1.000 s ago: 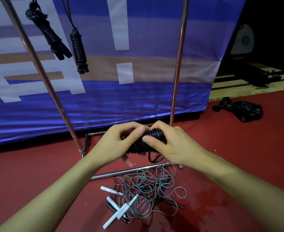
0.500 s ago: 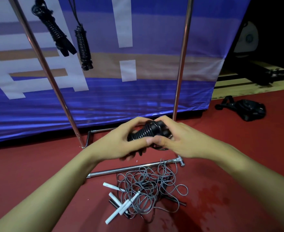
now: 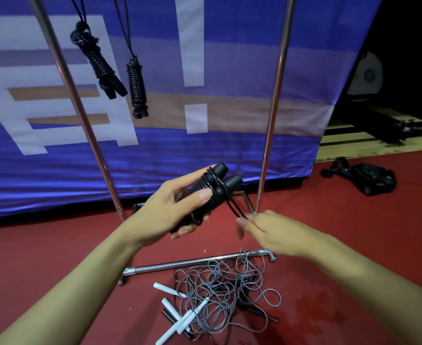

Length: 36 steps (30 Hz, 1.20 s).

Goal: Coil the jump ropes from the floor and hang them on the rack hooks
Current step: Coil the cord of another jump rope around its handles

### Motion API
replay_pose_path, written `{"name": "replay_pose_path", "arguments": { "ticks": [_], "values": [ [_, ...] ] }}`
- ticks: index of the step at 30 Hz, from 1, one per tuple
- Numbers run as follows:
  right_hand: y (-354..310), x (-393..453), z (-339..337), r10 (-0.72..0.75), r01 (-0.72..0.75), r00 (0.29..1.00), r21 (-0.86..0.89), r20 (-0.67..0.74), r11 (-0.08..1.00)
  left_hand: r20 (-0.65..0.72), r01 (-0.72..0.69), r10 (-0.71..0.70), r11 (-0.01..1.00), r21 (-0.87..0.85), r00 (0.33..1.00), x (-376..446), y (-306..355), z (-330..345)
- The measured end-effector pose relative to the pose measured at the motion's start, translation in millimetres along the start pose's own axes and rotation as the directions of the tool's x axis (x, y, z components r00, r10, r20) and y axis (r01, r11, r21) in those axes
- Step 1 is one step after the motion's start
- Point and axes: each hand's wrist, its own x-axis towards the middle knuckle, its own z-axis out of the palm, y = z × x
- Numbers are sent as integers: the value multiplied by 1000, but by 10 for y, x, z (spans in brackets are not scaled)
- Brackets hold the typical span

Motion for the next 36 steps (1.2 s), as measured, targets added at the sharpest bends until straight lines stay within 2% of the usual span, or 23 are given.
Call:
{"name": "replay_pose_path", "arguments": {
  "ticks": [5, 9, 11, 13, 15, 17, 20, 21, 22, 23, 25, 26, 27, 28, 29, 30, 31, 32, 34, 35, 36],
  "values": [
    [141, 31, -4, 43, -53, 997, 153, 67, 987, -34, 23, -21, 997, 68, 999, -35, -57, 9],
    [11, -140, -147, -30, 40, 995, 107, -97, 993, -237, 58, -54, 998, 13, 970, 26, -151, -65],
    [-158, -228, -235, -111, 120, 984, 52, -142, 991, -319, 101, -102, 995, -21, 942, 53, -203, -100],
    [-340, -309, -311, -202, 193, 948, -63, -246, 979, -316, 133, -134, 991, -26, 939, 66, -246, -104],
    [-447, -379, -377, -275, 264, 891, -81, -361, 961, -286, 141, -144, 989, -31, 947, 74, -262, -64],
    [-481, -397, -413, -301, 327, 863, -5, -405, 945, -243, 138, -132, 990, 7, 961, 85, -251, -4],
    [-453, -317, -419, -255, 395, 858, 253, -446, 883, -137, 125, -115, 990, 71, 984, 71, -216, 80],
    [-442, -279, -422, -179, 388, 867, 402, -465, 829, -110, 122, -113, 990, 75, 987, 57, -205, 88],
    [-426, -255, -445, -79, 378, 879, 585, -471, 717, -91, 120, -113, 990, 76, 989, 45, -192, 87],
    [-404, -237, -475, 20, 371, 890, 750, -455, 547, -76, 119, -114, 990, 74, 991, 37, -182, 82],
    [-293, -179, -502, 158, 338, 912, 912, -378, 231, -27, 118, -117, 991, 69, 993, 14, -167, 72],
    [-217, -135, -505, 191, 325, 916, 931, -354, 167, 10, 120, -121, 991, 66, 993, 6, -168, 77],
    [-147, -94, -499, 204, 311, 914, 929, -350, 201, 54, 127, -131, 990, 63, 990, 1, -175, 92],
    [-92, -57, -491, 194, 297, 906, 892, -376, 342, 100, 142, -148, 988, 66, 984, -4, -176, 112],
    [-40, -40, -477, 163, 269, 895, 795, -415, 544, 152, 158, -169, 984, 80, 974, -3, -177, 139],
    [-12, -45, -483, 98, 248, 889, 650, -447, 718, 201, 174, -192, 979, 101, 961, 2, -173, 161],
    [-7, -52, -502, 10, 241, 884, 475, -467, 846, 238, 191, -217, 973, 126, 947, 8, -172, 177],
    [-14, -62, -531, -92, 255, 874, 288, -478, 923, 258, 213, -247, 965, 153, 934, 11, -167, 182],
    [-75, -74, -630, -271, 306, 802, -23, -532, 952, 262, 270, -314, 944, 191, 912, 18, -181, 175],
    [-117, -73, -673, -321, 336, 744, -86, -586, 938, 252, 298, -345, 932, 205, 904, 21, -207, 169],
    [-159, -71, -707, -308, 373, 687, -45, -658, 927, 229, 321, -368, 922, 217, 901, 24, -240, 166]
  ]
}}
